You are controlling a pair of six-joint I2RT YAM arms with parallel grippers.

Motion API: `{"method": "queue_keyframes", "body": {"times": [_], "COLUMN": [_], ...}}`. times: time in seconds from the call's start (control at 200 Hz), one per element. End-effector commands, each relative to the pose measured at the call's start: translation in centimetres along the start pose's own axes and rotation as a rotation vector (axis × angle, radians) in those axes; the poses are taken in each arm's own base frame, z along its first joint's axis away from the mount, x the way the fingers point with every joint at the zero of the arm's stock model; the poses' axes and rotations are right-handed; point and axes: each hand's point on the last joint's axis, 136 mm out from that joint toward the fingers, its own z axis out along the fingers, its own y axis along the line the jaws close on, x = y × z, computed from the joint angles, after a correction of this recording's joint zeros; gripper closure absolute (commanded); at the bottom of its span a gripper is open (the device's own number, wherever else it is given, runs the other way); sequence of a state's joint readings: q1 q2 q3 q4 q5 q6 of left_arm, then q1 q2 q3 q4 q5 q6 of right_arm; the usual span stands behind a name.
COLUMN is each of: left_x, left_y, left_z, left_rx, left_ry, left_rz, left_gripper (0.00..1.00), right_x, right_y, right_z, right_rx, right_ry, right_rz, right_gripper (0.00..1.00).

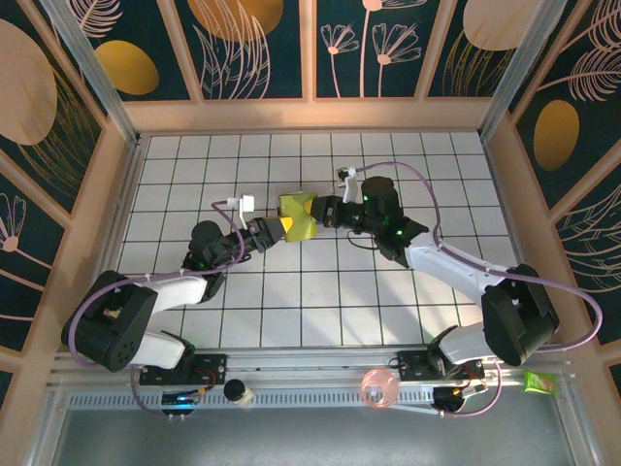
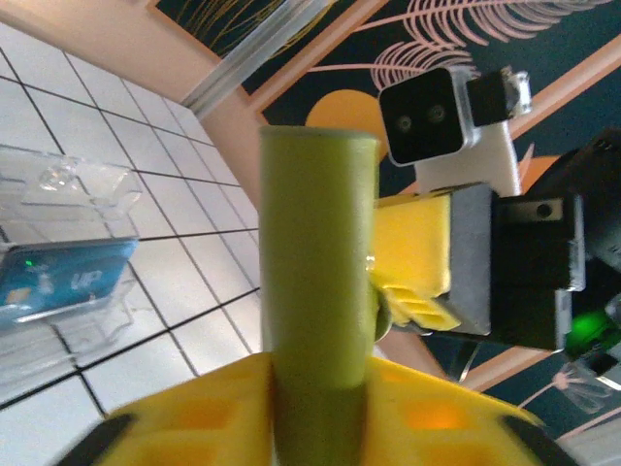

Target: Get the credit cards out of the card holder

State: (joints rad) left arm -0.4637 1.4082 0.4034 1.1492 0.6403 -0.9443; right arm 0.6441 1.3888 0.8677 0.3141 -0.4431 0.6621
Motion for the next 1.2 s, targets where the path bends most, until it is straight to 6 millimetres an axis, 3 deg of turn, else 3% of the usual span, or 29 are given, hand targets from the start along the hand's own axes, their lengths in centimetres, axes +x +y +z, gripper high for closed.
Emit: {"method": "queue_keyframes", "body": {"times": [0.0,0.1,0.185,0.305,0.41,0.711,0.916,1.011,1.196], "left_x": [-0.6,-0.9,-1.3,-2.1,-2.6,-3.0,-3.1,-3.2,-3.6], "left_y": [-2.2,-2.0,-1.5,-1.2,-1.1,-1.7,-1.8,-1.9,-2.3], "left_z": [0.6,0.3,0.1,-0.4,-0.9,-1.3,-1.5,-1.5,-1.7], "left_rx": [0.057,0.029,-0.024,-0.096,-0.142,-0.145,-0.155,-0.156,-0.15], "left_ry": [0.0,-0.02,-0.041,-0.071,-0.095,-0.11,-0.115,-0.117,-0.134], "left_rz": [0.053,0.057,0.059,0.073,0.092,0.094,0.101,0.105,0.118], "left_gripper": [0.89,1.0,1.0,1.0,1.0,1.0,1.0,1.0,1.0], "right_x": [-1.7,-2.5,-3.2,-3.7,-3.2,-1.4,-0.5,0.1,0.6], "right_y": [2.0,1.0,0.4,0.3,0.5,2.0,0.5,-0.1,-1.0], "right_z": [-0.1,-1.0,-2.2,-3.6,-3.2,0.0,0.9,1.2,1.2], "right_rx": [-0.017,0.076,0.144,0.189,0.243,0.276,0.357,0.373,0.406], "right_ry": [-0.052,-0.094,-0.137,-0.187,-0.179,-0.107,-0.071,-0.048,-0.034], "right_rz": [-0.032,-0.049,-0.065,-0.094,-0.137,-0.24,-0.252,-0.252,-0.26], "right_gripper": [0.78,0.6,0.49,0.42,0.39,0.38,0.49,0.6,0.66]}}
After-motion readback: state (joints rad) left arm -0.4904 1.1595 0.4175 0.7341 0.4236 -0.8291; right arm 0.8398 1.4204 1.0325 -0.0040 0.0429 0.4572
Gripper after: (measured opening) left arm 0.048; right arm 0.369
